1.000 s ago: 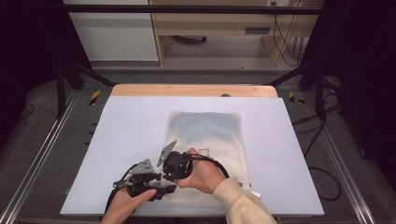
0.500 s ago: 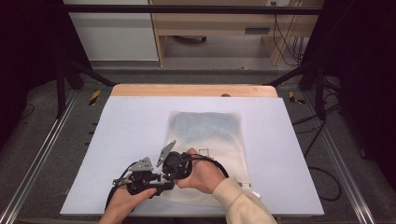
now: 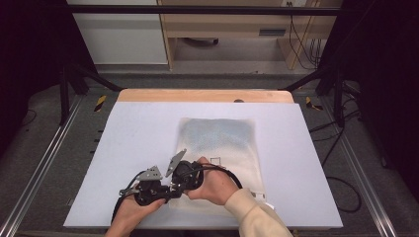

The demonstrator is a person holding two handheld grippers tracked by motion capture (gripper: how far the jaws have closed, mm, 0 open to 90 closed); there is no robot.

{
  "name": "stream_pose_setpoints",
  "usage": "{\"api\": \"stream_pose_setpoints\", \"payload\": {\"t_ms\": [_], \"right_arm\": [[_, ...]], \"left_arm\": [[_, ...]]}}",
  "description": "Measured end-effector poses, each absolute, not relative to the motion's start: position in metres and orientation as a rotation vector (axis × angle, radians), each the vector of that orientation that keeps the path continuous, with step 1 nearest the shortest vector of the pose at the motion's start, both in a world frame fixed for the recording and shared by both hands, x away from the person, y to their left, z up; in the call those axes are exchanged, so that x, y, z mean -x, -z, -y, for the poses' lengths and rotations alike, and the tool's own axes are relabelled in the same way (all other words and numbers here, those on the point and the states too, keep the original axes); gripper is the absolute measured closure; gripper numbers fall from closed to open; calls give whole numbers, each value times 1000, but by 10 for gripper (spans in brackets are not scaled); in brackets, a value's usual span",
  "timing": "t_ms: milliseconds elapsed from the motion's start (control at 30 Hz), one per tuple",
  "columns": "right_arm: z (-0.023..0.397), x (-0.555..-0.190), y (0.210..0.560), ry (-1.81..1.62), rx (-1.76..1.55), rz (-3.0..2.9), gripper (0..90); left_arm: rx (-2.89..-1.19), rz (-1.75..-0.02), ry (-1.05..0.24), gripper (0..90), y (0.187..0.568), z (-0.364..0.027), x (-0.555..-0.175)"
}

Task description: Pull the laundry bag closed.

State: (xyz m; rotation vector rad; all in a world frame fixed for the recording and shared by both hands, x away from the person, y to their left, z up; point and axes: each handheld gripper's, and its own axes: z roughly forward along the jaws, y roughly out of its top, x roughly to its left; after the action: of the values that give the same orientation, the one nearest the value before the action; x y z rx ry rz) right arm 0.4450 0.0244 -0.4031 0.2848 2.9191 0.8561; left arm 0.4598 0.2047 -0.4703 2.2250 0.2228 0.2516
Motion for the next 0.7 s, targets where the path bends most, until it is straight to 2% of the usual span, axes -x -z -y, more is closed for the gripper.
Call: {"api": "stream_pose_setpoints", "payload": {"t_ms": [200,700], "right_arm": [[-23,-445,403,-860,-280,-2910,821],[-20,-441,407,-826,-268,-2894,822]], "left_arm": [[-2218,-236,-252,809,469,-206,-460],[-2219,-234,-264,822,467,-206,-459]]}}
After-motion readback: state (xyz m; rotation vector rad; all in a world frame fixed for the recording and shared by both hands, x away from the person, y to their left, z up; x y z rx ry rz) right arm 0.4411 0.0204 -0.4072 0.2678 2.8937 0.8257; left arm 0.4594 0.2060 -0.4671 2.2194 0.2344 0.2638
